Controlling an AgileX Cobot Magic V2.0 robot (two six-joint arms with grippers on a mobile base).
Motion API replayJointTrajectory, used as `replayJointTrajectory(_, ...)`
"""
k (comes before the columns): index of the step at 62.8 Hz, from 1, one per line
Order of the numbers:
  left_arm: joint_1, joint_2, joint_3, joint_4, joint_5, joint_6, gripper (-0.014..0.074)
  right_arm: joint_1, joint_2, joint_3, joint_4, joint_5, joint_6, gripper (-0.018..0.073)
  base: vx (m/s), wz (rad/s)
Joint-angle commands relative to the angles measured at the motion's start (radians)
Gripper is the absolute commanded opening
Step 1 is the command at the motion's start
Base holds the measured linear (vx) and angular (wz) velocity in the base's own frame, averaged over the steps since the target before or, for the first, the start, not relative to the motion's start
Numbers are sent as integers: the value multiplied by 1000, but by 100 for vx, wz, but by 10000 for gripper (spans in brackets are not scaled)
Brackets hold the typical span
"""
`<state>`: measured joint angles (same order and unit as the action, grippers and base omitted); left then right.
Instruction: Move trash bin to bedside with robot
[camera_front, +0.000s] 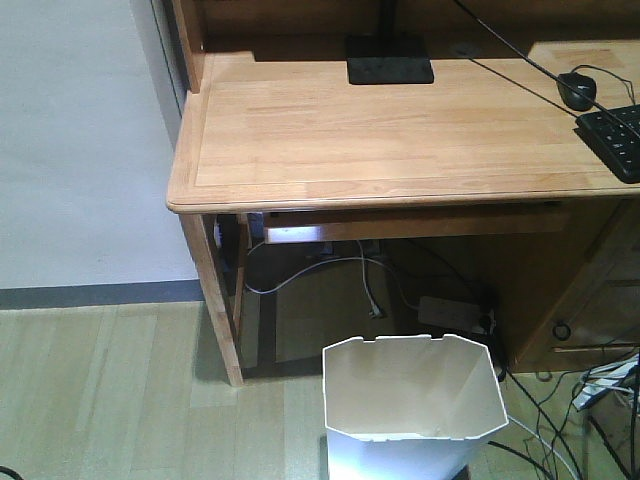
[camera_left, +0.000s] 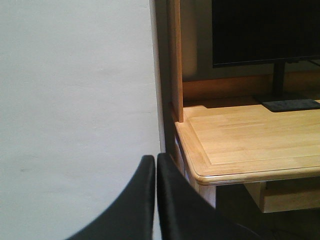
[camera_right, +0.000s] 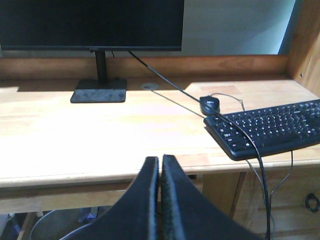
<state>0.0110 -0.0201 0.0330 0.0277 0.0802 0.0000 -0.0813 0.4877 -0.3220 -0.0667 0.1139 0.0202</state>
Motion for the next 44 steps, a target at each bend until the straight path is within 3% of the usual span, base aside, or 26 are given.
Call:
replayJointTrajectory(1,-6,-8,12,-9,-74,-14,-6,0,10,-35,-6,-73,2,-1,0,0)
replayJointTrajectory(14,-6,-8,12,-9,-74,-14,-6,0,10,-35,-4,-62,2,6,0,0)
replayJointTrajectory(22,-6,-8,12,-9,-74,-14,-6,0,10,-35,-8,-55,-5,67,0,0)
replayJointTrajectory(44,-6,-8,12,-9,-74,-14,-6,0,10,-35,-10,-46,-20,462,0,0)
